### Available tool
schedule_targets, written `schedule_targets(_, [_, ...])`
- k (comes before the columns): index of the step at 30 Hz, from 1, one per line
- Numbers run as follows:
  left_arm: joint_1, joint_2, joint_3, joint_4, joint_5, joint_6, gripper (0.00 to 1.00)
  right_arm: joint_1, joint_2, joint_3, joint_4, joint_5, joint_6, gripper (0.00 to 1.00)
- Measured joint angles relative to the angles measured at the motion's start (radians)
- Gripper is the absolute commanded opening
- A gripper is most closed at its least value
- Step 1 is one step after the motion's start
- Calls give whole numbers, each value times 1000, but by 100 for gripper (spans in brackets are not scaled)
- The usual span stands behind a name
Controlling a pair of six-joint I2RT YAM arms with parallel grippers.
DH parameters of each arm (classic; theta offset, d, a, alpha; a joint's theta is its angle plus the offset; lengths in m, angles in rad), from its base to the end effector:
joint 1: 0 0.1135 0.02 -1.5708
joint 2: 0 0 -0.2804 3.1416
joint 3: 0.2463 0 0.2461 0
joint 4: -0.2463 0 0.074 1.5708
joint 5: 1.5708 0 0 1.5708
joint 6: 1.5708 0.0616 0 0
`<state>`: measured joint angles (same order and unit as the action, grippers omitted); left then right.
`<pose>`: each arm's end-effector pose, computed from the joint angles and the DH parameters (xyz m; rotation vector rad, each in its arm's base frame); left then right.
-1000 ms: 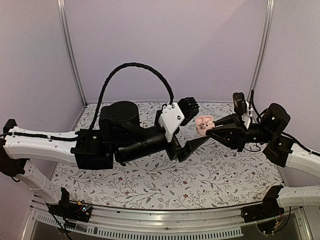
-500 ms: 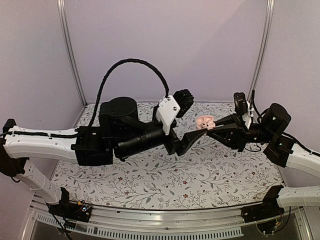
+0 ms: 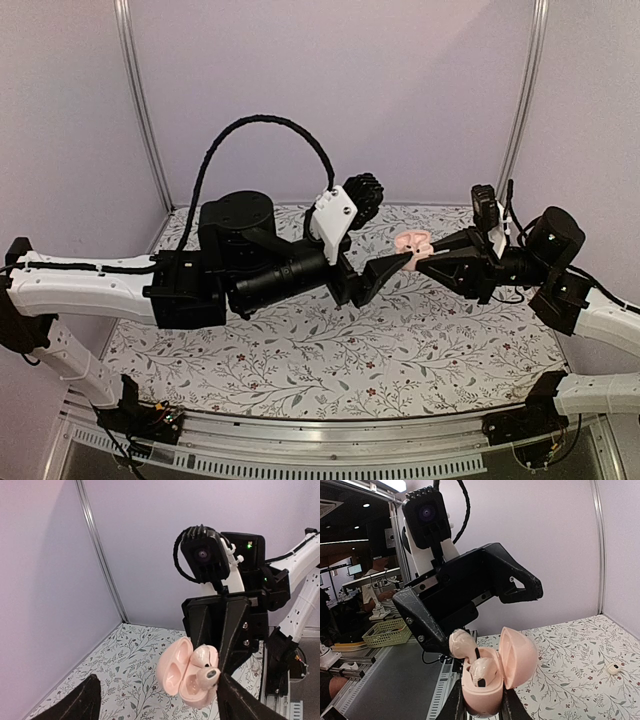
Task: Insert the wireless bluetooth earbuds into the charging case
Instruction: Adjust the left earbud in the left side groove of the charging case.
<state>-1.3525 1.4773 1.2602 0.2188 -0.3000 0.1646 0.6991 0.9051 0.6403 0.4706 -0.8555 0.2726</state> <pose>0.0985 -0.3599 0.4001 0.9213 1.3230 -0.6939 0.1269 0.1674 0.3529 -1.0536 1.1906 1.3556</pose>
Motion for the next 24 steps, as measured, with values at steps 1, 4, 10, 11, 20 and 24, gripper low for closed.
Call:
schedule_targets(1, [0,0,0,0,0,-1,79,0,-1,0,0,0,0,0])
schedule_targets(4, [2,-3,-1,-2,0,-5,79,0,-1,0,0,0,0,0])
schedule_targets(10, [13,-13,-9,-7,1,-13,79,0,-3,0,0,1,0,0])
schedule_targets(11, [14,-14,-11,-6,2,-13,79,0,-3,0,0,1,0,0])
schedule_targets(20, [27,-23,-17,-16,5,-20,80,-1,-6,0,-3,0,0,0])
schedule_targets(24, [40,-30,-19,-17,13,-33,80,-1,-11,0,-2,-5,0,0])
